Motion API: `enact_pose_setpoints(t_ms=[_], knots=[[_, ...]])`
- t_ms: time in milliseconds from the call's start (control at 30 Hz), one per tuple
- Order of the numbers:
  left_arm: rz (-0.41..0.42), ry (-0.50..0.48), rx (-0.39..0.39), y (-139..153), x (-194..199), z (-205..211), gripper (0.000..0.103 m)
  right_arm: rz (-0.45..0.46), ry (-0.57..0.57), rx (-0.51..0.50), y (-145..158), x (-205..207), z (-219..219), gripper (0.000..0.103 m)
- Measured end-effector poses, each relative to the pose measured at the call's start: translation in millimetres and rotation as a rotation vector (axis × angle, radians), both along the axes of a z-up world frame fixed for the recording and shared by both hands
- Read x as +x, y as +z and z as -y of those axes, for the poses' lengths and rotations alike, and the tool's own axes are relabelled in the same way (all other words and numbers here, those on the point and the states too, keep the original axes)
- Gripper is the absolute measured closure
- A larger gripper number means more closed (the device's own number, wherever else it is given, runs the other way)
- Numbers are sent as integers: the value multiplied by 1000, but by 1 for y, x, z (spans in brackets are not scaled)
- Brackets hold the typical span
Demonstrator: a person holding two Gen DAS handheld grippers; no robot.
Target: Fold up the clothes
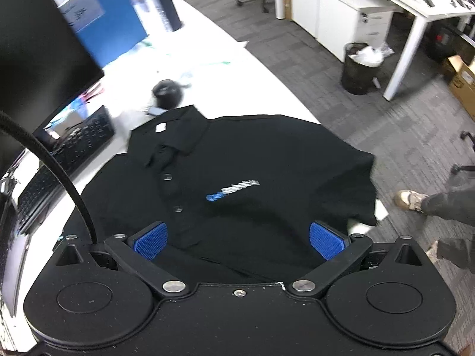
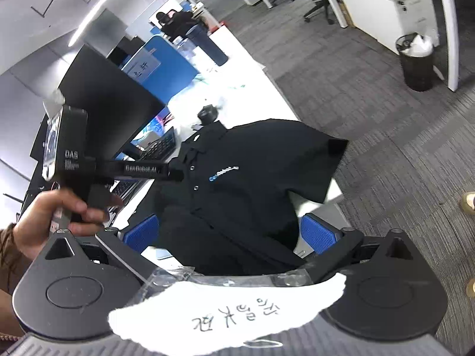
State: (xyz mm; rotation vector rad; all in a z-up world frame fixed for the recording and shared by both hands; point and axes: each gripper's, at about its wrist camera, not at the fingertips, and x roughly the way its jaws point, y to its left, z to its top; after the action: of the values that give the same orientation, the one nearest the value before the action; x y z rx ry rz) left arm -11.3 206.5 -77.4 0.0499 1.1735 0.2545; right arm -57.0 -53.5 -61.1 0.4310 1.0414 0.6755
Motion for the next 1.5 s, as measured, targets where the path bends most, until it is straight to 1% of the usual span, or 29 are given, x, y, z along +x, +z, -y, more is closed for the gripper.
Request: enact_pose_setpoints(t_ms=[167, 267, 467, 700, 833, 967, 1067, 1167, 1200, 1300, 1400, 1433, 1467, 1500], knots=[[-14, -19, -7, -7, -7, 15, 2, -2, -12, 1, -2, -4, 14, 0], [-17, 1, -6, -9, -8, 10, 2, 7, -7, 1, 0, -2, 16, 0], [1, 66, -12, -1, -9, -6, 2, 19, 16, 3, 3, -1, 12, 0], [15, 90, -3, 6, -15, -18, 2, 24, 33, 3, 5, -1, 5, 0], [30, 105, 17, 11, -30, -29, 2, 27, 54, -41, 1, -1, -2, 0], [23, 166, 44, 10, -63, -56, 2, 42, 143, -143, -16, 1, -23, 0], [-10, 244, 63, 4, -93, -84, 2, 29, 208, -184, -33, 14, -49, 0], [-47, 352, 57, -3, -125, -118, 2, 13, 271, -221, -50, 28, -77, 0], [-58, 388, 51, -5, -135, -130, 2, 21, 297, -235, -55, 35, -89, 0], [-84, 480, 34, -10, -164, -166, 2, 117, 400, -292, -64, 68, -139, 0], [-98, 544, 17, -16, -182, -197, 2, 295, 538, -347, -70, 112, -200, 0], [-103, 561, 9, -18, -185, -207, 2, 341, 579, -362, -72, 128, -220, 0], [-108, 574, 0, -19, -187, -217, 2, 378, 621, -378, -76, 147, -243, 0], [-111, 583, -9, -21, -187, -227, 2, 390, 649, -388, -80, 167, -265, 0]])
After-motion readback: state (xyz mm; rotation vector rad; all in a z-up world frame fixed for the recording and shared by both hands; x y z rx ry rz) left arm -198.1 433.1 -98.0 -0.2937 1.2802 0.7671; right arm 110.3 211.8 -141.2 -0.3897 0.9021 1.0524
